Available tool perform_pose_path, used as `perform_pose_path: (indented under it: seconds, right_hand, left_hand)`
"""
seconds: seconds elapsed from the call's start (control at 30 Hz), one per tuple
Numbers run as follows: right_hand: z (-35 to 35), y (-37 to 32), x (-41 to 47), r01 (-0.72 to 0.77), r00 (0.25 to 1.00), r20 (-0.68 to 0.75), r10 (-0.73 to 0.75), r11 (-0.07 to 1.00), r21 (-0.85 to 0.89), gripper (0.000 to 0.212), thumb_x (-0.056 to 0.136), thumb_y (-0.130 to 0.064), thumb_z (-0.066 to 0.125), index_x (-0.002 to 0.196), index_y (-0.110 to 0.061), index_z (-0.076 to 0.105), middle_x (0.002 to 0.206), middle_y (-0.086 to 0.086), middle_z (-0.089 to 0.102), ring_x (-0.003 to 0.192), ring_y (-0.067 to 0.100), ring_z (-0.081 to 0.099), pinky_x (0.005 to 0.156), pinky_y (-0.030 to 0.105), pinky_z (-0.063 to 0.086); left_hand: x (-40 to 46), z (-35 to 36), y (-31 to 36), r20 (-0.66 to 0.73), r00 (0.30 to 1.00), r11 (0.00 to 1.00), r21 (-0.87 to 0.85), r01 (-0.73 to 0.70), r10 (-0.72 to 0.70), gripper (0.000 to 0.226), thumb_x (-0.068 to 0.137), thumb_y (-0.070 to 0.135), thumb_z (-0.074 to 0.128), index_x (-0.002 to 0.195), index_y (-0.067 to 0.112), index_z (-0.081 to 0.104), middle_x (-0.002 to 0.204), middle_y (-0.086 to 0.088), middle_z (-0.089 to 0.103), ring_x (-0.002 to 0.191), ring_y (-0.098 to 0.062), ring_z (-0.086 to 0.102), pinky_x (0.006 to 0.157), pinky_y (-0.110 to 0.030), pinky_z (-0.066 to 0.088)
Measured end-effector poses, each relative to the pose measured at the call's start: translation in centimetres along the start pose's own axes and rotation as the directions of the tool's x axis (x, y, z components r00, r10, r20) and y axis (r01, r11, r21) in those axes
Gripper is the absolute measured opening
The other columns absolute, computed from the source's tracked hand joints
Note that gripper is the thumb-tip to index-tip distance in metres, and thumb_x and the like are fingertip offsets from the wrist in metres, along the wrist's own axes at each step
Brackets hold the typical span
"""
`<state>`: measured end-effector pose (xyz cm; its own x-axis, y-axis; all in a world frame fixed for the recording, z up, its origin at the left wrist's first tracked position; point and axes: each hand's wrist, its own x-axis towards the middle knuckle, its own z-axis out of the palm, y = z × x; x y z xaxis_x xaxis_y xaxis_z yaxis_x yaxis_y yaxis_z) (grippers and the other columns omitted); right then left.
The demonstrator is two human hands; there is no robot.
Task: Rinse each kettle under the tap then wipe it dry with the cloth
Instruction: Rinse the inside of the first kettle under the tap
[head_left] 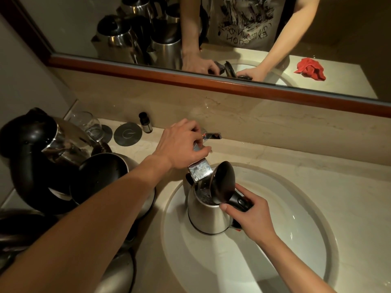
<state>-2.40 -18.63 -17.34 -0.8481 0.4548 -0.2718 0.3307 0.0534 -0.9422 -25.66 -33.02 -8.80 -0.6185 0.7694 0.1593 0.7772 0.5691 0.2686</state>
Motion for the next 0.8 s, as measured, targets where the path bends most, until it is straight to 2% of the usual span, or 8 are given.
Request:
perform_pose_path:
  seconds: [0.37, 0.63, 0.8]
  right_hand:
    - [-0.06, -0.14, -0.01, 0.000, 1.000, 0.001, 0.000, 1.000, -0.001, 0.079, 0.059, -0.047, 0.091, 0.134, -0.032, 0.071, 0.078, -0.016, 0.074, 0.058, -0.003, 0.062, 0.070, 0.024, 0.048]
    - [-0.05, -0.09, 0.03, -0.006, 1.000, -0.001, 0.006, 1.000, -0.013, 0.080, 0.059, -0.048, 0.091, 0.135, -0.033, 0.070, 0.080, -0.017, 0.073, 0.061, -0.002, 0.062, 0.073, 0.028, 0.048]
    - [0.01, -0.10, -0.02, -0.005, 1.000, -0.004, 0.005, 1.000, -0.004, 0.079, 0.059, -0.048, 0.091, 0.134, -0.034, 0.071, 0.080, -0.018, 0.073, 0.061, -0.002, 0.061, 0.074, 0.028, 0.048]
  left_hand:
    - [0.01, 0.13, -0.09, -0.002, 1.000, 1.000, -0.013, 0.002, -0.002, 0.038, 0.081, 0.064, 0.044, 0.075, 0.032, 0.063, 0.095, 0.015, 0.044, 0.092, -0.005, 0.035, 0.071, -0.028, 0.025]
    - [0.00, 0.11, -0.08, 0.002, 1.000, 1.000, -0.019, -0.009, 0.009, 0.039, 0.079, 0.069, 0.034, 0.074, 0.036, 0.054, 0.095, 0.014, 0.044, 0.093, -0.006, 0.037, 0.071, -0.029, 0.026]
    - [-0.01, 0.17, -0.15, 0.001, 1.000, 1.000, -0.008, -0.012, 0.012, 0.042, 0.082, 0.065, 0.044, 0.078, 0.030, 0.066, 0.096, 0.014, 0.043, 0.094, -0.007, 0.038, 0.072, -0.029, 0.026]
